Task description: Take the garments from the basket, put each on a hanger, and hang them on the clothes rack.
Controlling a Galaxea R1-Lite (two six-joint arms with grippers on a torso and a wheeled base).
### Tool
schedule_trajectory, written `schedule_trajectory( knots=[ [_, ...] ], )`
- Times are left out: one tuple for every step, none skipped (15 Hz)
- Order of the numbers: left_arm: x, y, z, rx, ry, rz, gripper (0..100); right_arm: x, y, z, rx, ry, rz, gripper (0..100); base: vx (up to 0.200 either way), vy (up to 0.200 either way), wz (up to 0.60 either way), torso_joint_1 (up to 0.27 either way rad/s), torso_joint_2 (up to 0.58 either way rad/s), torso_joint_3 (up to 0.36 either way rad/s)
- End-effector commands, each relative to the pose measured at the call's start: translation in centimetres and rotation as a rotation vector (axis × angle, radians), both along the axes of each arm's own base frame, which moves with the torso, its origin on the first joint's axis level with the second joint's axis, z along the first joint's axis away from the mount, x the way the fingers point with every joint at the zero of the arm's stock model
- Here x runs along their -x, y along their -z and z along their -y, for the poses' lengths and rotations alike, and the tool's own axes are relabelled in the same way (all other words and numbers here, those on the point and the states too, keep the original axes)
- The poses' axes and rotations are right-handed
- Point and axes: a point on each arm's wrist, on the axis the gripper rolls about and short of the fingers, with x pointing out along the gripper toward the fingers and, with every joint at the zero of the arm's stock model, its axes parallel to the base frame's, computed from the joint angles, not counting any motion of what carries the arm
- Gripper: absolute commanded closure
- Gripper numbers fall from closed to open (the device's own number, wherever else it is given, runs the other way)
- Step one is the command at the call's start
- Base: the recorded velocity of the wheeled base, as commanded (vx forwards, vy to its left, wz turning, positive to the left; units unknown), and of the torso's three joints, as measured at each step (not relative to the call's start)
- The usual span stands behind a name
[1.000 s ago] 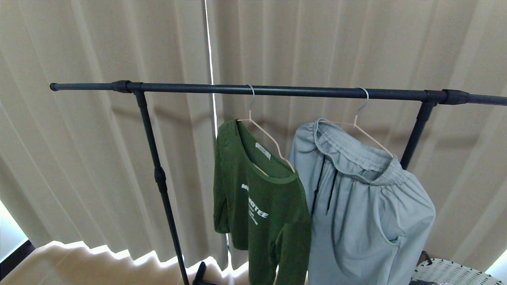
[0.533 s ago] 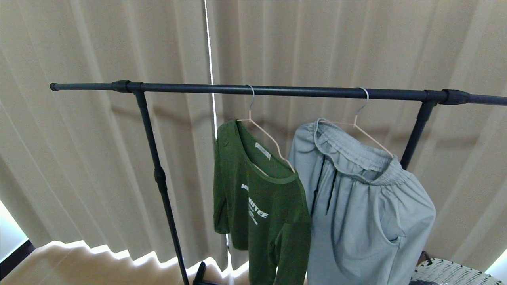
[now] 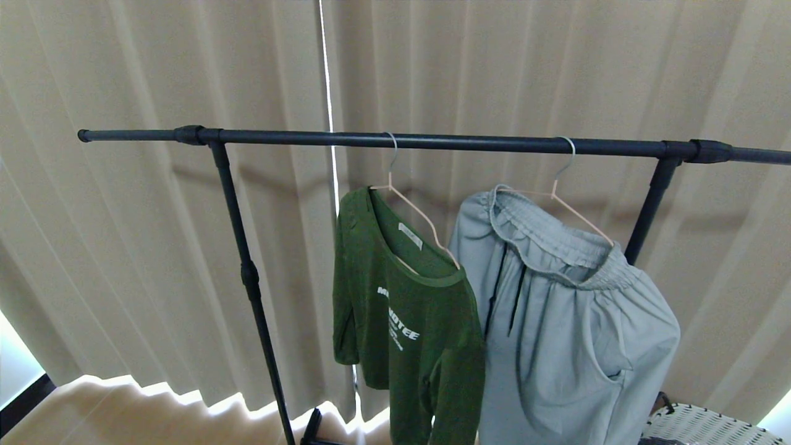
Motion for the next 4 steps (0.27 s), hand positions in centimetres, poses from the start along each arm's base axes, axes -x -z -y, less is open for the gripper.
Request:
schedule_trajectory(
  knots=[
    [0.01,-0.01,0.00,0.000,0.000,0.001,0,0.01,-0.01,0.00,0.000,0.000,0.001,0,0.000,0.000,0.00,0.000,0.00,0.000],
    [0.01,-0.01,0.00,0.000,0.000,0.001,0,0.01,-0.01,0.00,0.000,0.000,0.001,0,0.000,0.000,0.00,0.000,0.00,0.000],
    [0.01,-0.01,0.00,0.002,0.000,0.001,0,0.01,-0.01,0.00,0.000,0.000,0.001,0,0.000,0.000,0.00,0.000,0.00,0.000],
    [0.01,-0.01,0.00,0.000,0.000,0.001,0,0.01,-0.01,0.00,0.000,0.000,0.001,0,0.000,0.000,0.00,0.000,0.00,0.000]
  ],
)
